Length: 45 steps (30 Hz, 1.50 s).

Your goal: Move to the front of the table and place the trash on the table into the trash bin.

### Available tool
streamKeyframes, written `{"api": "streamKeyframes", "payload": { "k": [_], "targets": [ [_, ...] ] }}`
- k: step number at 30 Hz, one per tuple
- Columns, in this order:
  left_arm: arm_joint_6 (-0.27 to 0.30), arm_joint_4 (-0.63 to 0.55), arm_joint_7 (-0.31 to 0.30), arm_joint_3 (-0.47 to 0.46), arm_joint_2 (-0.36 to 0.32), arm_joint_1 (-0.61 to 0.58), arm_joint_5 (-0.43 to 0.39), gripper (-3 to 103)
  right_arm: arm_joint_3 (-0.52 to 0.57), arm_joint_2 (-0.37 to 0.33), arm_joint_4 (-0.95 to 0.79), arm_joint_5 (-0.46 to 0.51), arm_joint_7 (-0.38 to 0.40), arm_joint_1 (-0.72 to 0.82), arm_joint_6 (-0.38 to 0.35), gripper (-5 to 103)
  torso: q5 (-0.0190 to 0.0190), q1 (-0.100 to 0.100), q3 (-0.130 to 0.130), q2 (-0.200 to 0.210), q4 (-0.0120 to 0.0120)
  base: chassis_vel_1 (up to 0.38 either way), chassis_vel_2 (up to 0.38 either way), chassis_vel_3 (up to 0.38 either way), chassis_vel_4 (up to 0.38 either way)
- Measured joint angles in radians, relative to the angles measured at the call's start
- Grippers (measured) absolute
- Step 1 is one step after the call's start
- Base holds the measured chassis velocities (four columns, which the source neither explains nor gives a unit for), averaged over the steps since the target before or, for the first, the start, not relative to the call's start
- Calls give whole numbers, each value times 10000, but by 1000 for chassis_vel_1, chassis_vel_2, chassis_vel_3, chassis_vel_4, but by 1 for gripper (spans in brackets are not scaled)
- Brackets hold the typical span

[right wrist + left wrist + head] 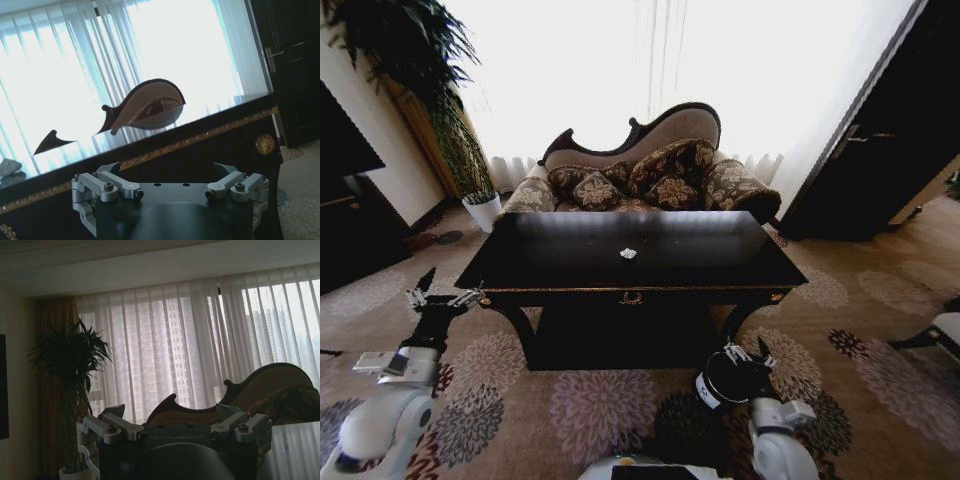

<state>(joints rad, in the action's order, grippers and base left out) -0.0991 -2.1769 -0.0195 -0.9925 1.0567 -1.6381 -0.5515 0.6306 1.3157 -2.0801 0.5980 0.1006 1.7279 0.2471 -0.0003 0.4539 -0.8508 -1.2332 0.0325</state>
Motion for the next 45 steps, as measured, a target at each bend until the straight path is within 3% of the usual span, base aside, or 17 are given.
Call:
{"api": "streamKeyframes", "payload": {
  "k": [7, 14, 20, 23, 31, 36, 39, 40, 45],
  "targets": [
    [0, 0, 0, 0, 0, 0, 1, 100, 140, -208, -1428, 73, 256, 94, -596, 100, 0, 0, 0, -1, 0, 0, 0, 0, 0],
    [0, 0, 0, 0, 0, 0, 0, 100, -126, -756, -1733, -246, 416, -350, -939, 100, 2, 0, 0, -1, 0, 0, 0, 0, 0],
    [0, 0, 0, 0, 0, -1, 0, 100, -639, -2044, -1702, -707, 568, -1049, -1221, 100, 1, 0, -1, 0, -1, 0, 0, 0, 0],
    [0, 0, 0, 0, 0, 0, 0, 100, -845, -3087, -1665, -783, 626, -1483, -1444, 100, 2, 0, -1, -1, 0, 0, 0, 0, 0],
    [0, 0, 0, 0, 0, 0, 1, 100, -1138, -4360, -1134, -645, 718, -2357, -1722, 100, 1, 0, -1, 0, -1, 0, 0, 0, 0],
    [0, 0, 0, 0, 0, 0, 0, 100, -1805, -5463, -413, -353, 745, -3277, -1933, 100, 3, 1, -2, -1, 0, 0, 0, 0, 0],
    [0, 0, -1, 0, 0, 0, 1, 100, -2415, -6523, 53, 281, 757, -3981, -2090, 100, 1, 1, -2, 0, 0, 0, 0, 0, 0],
    [0, 0, -1, 0, 0, 0, 1, 100, -2415, -6523, 53, 281, 757, -3981, -2090, 100, 1, 1, -2, 0, 0, 0, 0, 0, 0],
    [0, 0, 0, 0, 0, 0, 1, 100, -3950, -7583, 468, 1125, 766, -5613, -2412, 100, 0, 0, -1, 0, 0, 0, 0, 0, 0]
  ]
}}
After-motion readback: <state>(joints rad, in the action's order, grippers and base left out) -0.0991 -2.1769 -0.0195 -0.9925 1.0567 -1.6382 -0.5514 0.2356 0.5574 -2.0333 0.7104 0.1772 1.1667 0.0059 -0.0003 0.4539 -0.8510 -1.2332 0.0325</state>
